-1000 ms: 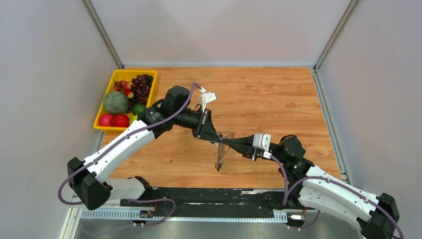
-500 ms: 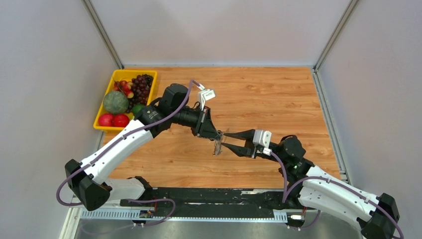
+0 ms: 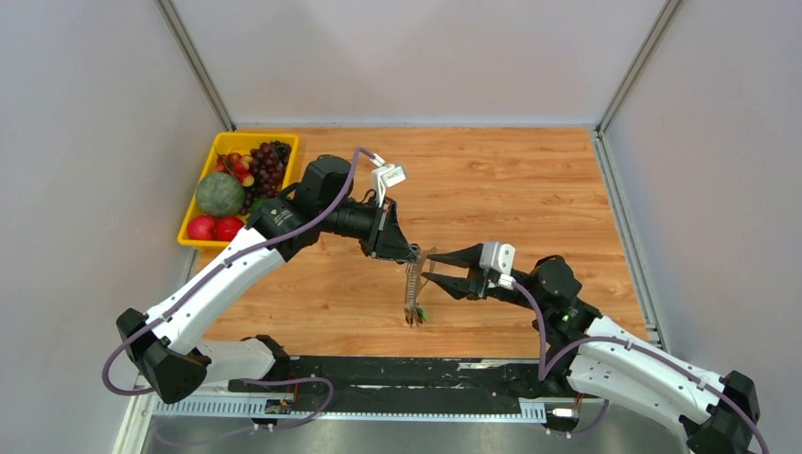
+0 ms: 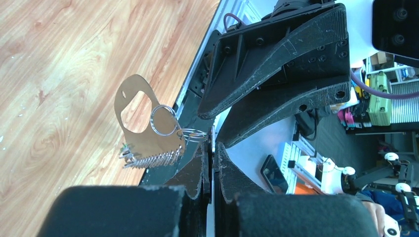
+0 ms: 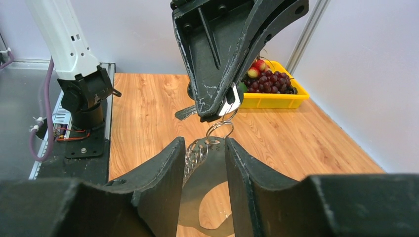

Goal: Remove the keys from the keyring

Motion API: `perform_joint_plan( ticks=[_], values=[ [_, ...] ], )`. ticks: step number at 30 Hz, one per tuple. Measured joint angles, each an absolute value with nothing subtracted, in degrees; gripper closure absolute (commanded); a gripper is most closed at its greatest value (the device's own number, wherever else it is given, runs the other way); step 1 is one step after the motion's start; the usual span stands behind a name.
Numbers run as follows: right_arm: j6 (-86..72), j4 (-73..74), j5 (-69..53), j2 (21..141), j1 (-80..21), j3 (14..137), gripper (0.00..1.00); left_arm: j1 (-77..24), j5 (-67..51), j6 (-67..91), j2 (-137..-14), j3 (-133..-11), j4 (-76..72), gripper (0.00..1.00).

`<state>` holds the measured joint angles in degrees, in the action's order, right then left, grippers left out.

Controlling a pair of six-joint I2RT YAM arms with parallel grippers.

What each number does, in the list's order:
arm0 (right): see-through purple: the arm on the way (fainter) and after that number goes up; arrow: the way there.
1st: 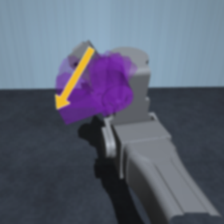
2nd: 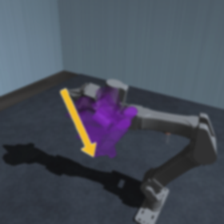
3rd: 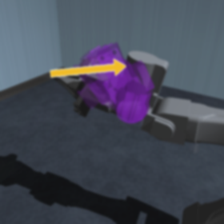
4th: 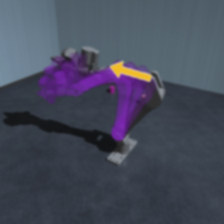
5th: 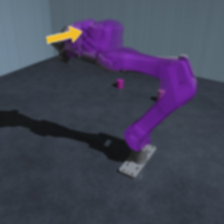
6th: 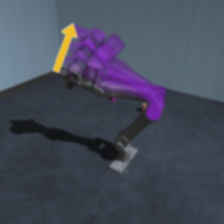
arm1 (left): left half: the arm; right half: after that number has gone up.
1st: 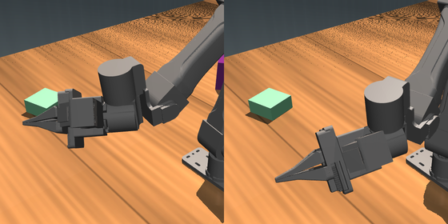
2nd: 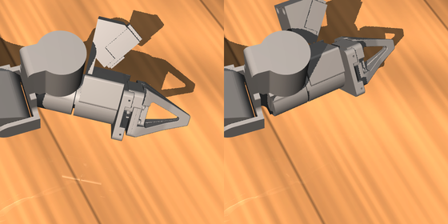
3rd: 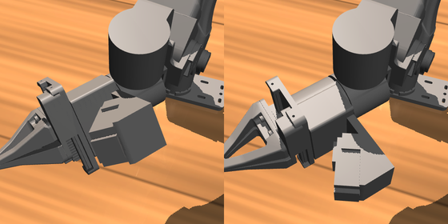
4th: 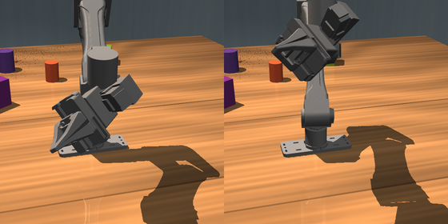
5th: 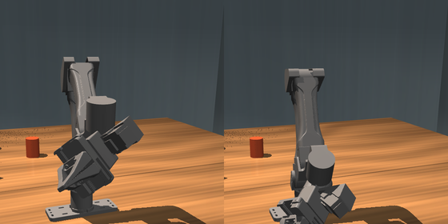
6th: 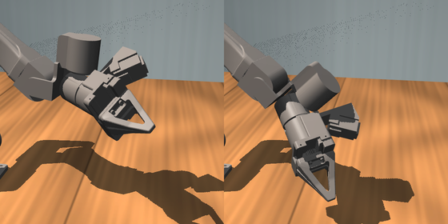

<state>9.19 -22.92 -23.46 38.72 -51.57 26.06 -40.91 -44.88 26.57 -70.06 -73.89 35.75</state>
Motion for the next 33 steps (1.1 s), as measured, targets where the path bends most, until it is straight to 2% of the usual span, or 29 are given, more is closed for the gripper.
perform_joint_plan(
  ticks=[10,18,21,23,26,33],
  values=[
    [7.5,-23.8,-23.5,42.3,-51.6,27.7,0.6,-40.9,-44.9,26.9,-70.1,-73.9,35.7,1.0],
    [7.1,-24.7,-22.6,44.5,-51.6,28.4,0.65,-40.9,-46.0,27.9,-69.7,-72.9,33.8,1.0],
    [7.1,-24.7,-22.0,44.7,-51.6,28.5,0.72,-40.9,-46.7,28.4,-69.7,-72.2,32.9,1.0],
    [7.1,-24.6,-21.8,44.7,-51.6,28.5,0.85,-40.9,-46.9,28.5,-69.7,-71.7,32.3,1.0],
    [7.1,-24.3,-21.8,44.5,-51.6,28.5,0.98,-40.8,-46.6,28.7,-69.6,-71.5,31.4,1.0],
    [7.8,-23.2,-21.4,43.0,-51.6,28.5,1.0,-40.8,-46.0,28.7,-68.9,-71.5,31.9,1.0]
  ],
)
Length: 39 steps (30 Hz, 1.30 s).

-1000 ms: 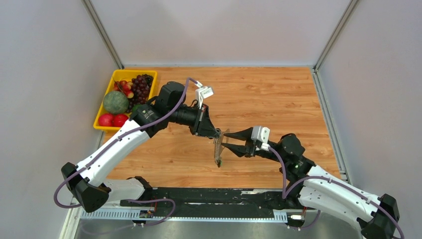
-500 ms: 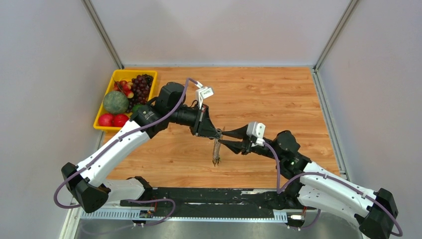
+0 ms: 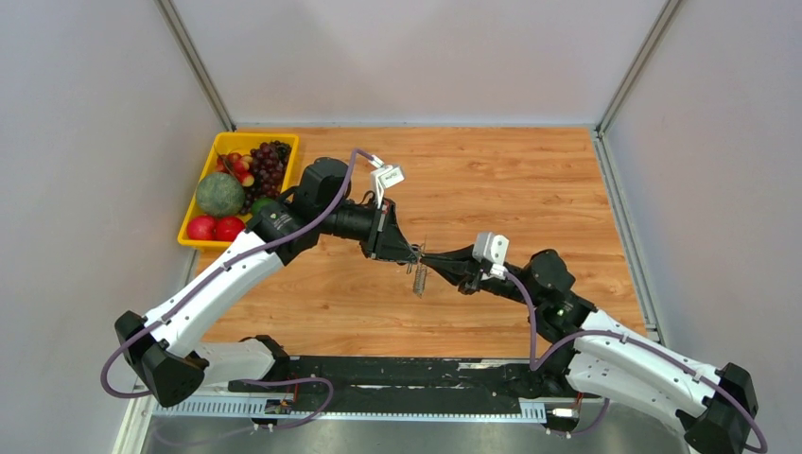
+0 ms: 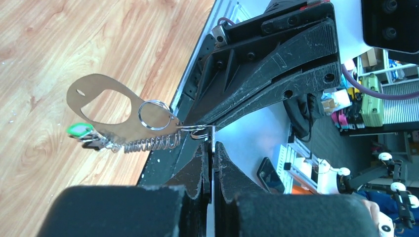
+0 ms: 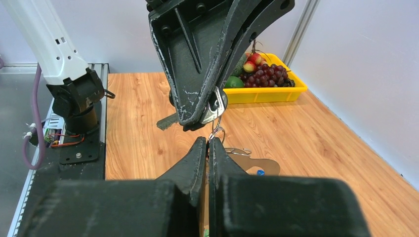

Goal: Remove the keys from the keyring

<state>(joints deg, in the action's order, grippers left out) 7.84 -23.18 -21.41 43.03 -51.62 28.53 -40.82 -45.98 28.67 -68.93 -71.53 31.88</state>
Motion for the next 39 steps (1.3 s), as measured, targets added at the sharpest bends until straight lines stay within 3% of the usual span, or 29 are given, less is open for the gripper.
perform_joint_plan(
  ticks=[39],
  values=[
    [7.8,-26.8,-17.6,34.1,-51.5,25.1,1.0,-39.9,-44.7,27.7,-73.3,-60.5,27.8,1.0]
  ],
)
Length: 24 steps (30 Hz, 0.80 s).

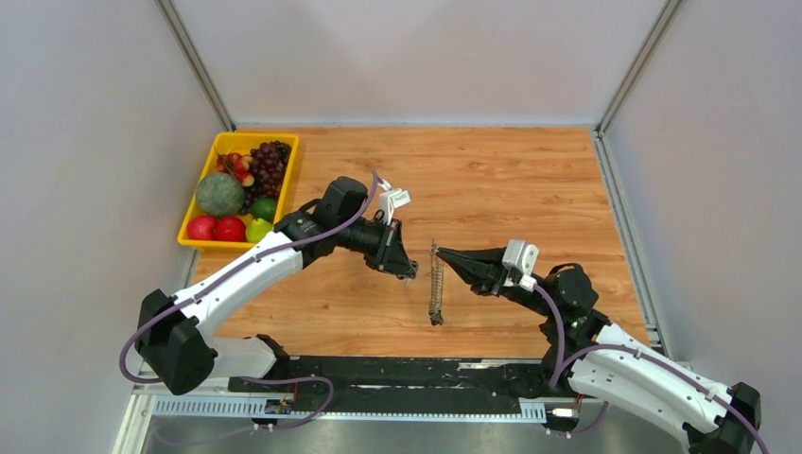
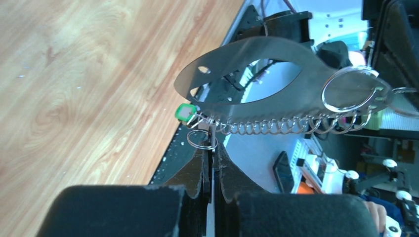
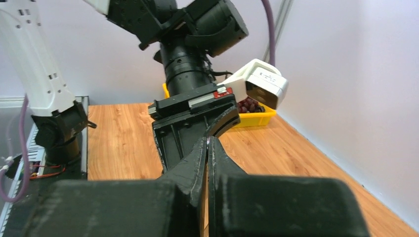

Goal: Remove the keys from the keyring

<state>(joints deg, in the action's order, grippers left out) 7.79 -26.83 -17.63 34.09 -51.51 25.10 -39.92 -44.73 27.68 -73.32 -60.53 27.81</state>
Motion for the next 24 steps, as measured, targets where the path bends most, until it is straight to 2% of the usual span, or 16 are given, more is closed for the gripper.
perform_joint_plan(
  ticks=[6,12,14,15,16,17,19,24],
  values=[
    [7.7,-22.5,-9.1,33.8,-51.5,25.1,1.0,-35.6,-37.9,24.9,-74.3,-59.2,28.5,1.0],
    [7.6,-16.5,1.0,30.2,-51.5,25.1,1.0,-29.9,-24.8,21.5,-83.0,-59.3,28.2,0.99],
    [7.8,-15.7,3.3,29.2,-51.5,25.1,1.0,-28.5,-21.3,20.6,-87.0,-60.3,27.8,0.86],
    [7.9,-15.4,4.4,29.0,-51.5,25.1,1.0,-27.7,-19.4,20.2,-89.7,-61.5,27.4,0.65],
    [8.0,-15.2,5.3,28.9,-51.5,25.1,1.0,-27.2,-18.1,19.8,-91.7,-62.3,26.9,0.51],
    [8.1,-14.6,6.6,29.2,-51.5,25.1,1.0,-26.7,-17.1,19.2,-93.3,-63.1,26.5,0.16],
    [8.2,-13.3,9.1,30.4,-51.5,25.4,1.0,-25.7,-15.4,18.4,-96.1,-64.5,25.4,0.02],
    [7.2,-6.8,12.0,40.5,-46.7,30.9,1.0,-24.8,-12.4,18.5,-95.9,-64.0,22.3,0.0]
  ],
)
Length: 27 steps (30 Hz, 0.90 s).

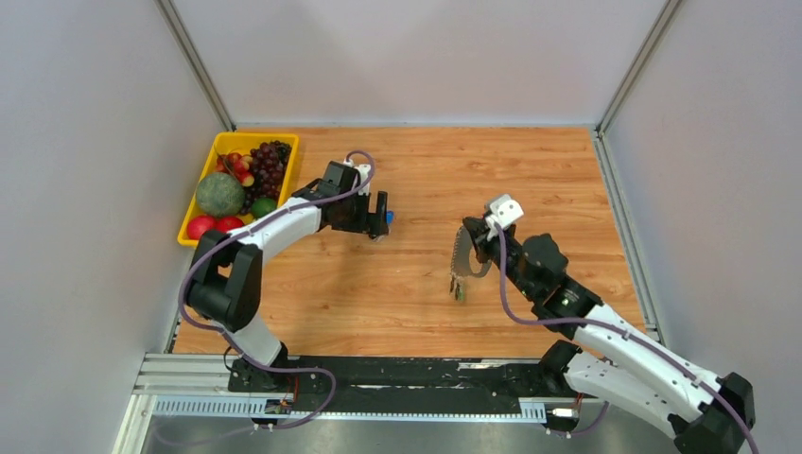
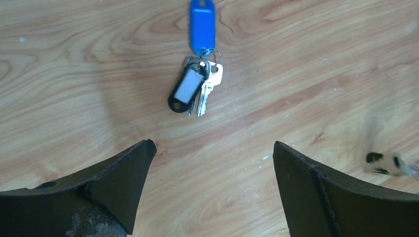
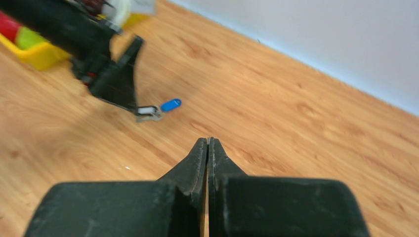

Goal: Remove the keys from the keyring

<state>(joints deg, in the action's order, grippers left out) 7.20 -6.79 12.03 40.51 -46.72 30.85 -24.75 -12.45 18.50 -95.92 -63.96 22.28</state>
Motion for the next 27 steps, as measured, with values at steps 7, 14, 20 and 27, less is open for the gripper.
perform_joint_plan(
  ticks=[7,14,20,27],
  values=[
    [4.5,-1.8,5.4,55.9,-34.9,39.3,1.0,-24.8,-6.8,18.5,-79.6,-57.5,20.4,0.0],
    [3.3,-1.3,-0.6,76.5,-28.3,50.6,0.74,-24.8,-2.2,18.9,-64.0,-48.4,17.3,0.0],
    [1.6,-1.5,-2.2,87.5,-24.4,56.7,0.17,-24.8,4.0,19.9,-58.5,-45.3,18.7,0.0],
    [-3.2,-1.4,3.2,87.6,-23.2,57.4,0.0,-24.8,10.0,20.9,-56.2,-45.3,20.6,0.0]
  ],
)
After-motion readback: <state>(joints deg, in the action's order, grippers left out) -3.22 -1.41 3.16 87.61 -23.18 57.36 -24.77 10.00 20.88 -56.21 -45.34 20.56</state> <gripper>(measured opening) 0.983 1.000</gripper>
